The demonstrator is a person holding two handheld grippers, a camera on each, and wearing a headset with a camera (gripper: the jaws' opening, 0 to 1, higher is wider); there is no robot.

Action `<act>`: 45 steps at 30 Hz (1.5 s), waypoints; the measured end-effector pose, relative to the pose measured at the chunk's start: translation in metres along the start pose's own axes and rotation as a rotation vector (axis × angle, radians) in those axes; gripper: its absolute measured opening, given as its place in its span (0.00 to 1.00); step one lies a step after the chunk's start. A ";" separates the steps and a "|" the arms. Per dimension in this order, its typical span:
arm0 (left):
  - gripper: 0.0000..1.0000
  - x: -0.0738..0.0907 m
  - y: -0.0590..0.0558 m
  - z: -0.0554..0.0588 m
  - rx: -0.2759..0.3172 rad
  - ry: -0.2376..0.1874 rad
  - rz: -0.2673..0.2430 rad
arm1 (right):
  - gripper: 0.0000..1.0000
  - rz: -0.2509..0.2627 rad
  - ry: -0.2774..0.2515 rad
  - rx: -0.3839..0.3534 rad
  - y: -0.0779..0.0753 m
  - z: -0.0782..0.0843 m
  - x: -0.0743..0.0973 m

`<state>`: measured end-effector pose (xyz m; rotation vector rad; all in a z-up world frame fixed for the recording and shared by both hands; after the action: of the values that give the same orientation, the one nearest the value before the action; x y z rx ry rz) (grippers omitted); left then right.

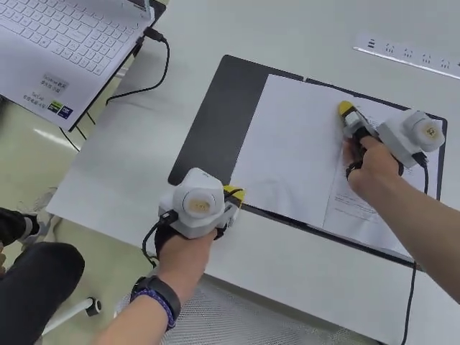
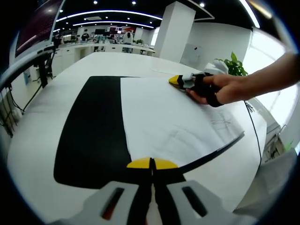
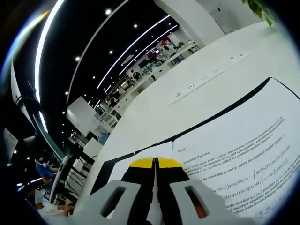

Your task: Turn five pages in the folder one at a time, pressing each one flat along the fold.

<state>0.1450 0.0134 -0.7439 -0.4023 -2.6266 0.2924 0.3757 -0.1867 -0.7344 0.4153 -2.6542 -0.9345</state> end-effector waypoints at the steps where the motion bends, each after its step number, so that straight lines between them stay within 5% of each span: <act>1: 0.00 0.000 0.000 0.000 0.000 0.000 0.001 | 0.00 0.003 0.000 -0.001 -0.006 -0.001 -0.007; 15: 0.00 -0.001 -0.001 0.000 -0.016 -0.008 0.007 | 0.00 0.004 -0.022 -0.050 -0.015 -0.008 -0.027; 19: 0.00 -0.001 -0.001 0.000 -0.017 -0.007 0.007 | 0.00 -0.030 -0.007 0.008 -0.012 -0.006 -0.022; 22: 0.00 -0.001 -0.002 0.000 -0.020 -0.006 0.008 | 0.00 -0.042 0.003 0.008 -0.010 -0.005 -0.017; 26: 0.00 0.000 -0.002 0.000 -0.023 -0.006 0.008 | 0.00 -0.117 0.044 0.108 -0.002 0.002 0.001; 33: 0.00 -0.001 -0.002 0.000 -0.030 -0.005 0.008 | 0.00 -0.148 0.047 0.098 0.004 0.011 0.031; 45: 0.00 -0.002 -0.002 0.000 -0.032 -0.006 0.010 | 0.00 -0.128 0.011 0.055 -0.001 0.019 0.052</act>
<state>0.1459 0.0110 -0.7438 -0.4256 -2.6387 0.2550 0.3208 -0.1954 -0.7400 0.6078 -2.6751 -0.8939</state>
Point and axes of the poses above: the centre of the closed fingertips' face, and the gripper's own axes: x roughly backward along the fingers, y roughly to its left, z roughly out of its underside, the point moved 8 cm from there along x, roughly backward along the fingers, and after that the axes turned 13 degrees about -y, right-handed, at the moved point
